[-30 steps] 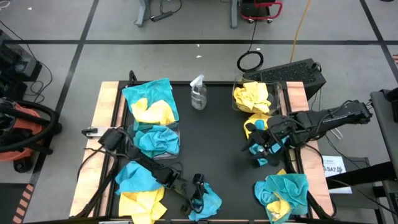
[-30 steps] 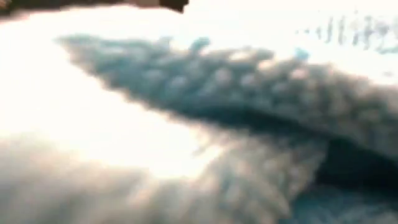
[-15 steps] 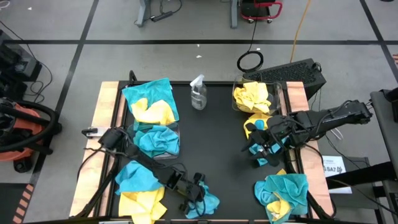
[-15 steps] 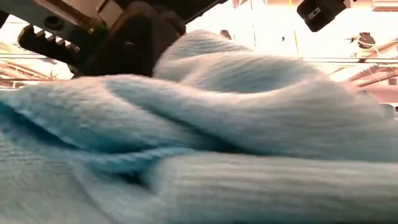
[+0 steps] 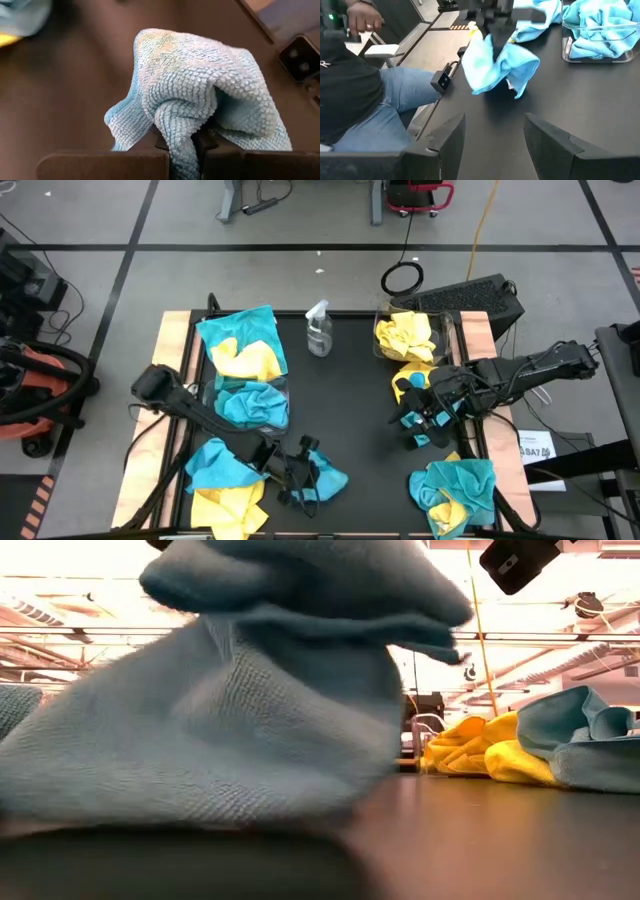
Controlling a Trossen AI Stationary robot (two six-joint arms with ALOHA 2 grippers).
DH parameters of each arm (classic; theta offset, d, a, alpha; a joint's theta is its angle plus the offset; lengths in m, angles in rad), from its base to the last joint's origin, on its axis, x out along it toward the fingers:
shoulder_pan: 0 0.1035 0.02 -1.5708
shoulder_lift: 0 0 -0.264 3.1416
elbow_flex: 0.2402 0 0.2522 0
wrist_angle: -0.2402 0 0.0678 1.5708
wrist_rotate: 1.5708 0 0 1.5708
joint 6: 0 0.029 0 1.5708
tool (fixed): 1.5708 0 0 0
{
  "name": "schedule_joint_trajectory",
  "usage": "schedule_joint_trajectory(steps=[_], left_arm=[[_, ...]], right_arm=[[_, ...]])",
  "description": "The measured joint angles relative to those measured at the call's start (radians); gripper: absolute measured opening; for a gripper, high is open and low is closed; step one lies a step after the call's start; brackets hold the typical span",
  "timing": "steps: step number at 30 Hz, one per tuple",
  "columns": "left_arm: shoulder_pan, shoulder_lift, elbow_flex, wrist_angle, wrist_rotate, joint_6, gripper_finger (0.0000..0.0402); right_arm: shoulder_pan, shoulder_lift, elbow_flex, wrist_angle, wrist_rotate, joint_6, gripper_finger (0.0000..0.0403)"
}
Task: Sort microfiber towel by color & place in baskets
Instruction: Put the blue towel into the bottom transparent bin
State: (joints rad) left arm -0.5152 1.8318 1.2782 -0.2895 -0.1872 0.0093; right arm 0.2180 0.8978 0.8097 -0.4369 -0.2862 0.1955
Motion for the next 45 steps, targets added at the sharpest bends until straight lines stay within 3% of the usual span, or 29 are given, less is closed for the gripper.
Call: schedule_joint_trajectory(steps=[10, 24, 38, 45], left_arm=[[-0.009, -0.194, 0.001, -0.264, -0.196, -0.03, 0.0018], [-0.023, -0.442, 0.002, -0.467, -0.46, -0.053, 0.0018], [-0.022, -0.508, 0.001, -0.911, -0.513, -0.308, 0.0018], [-0.022, -0.509, -0.012, -1.001, -0.512, -0.336, 0.0018]], right_arm=[[0.0, 0.0, 0.0, 0.005, 0.0, 0.002, 0.0194], [0.0, 0.0, 0.0, 0.004, 0.0, 0.002, 0.0194], [0.0, 0.0, 0.0, 0.005, 0.0, 0.002, 0.0194], [0.0, 0.0, 0.0, 0.006, 0.0, 0.002, 0.0194]])
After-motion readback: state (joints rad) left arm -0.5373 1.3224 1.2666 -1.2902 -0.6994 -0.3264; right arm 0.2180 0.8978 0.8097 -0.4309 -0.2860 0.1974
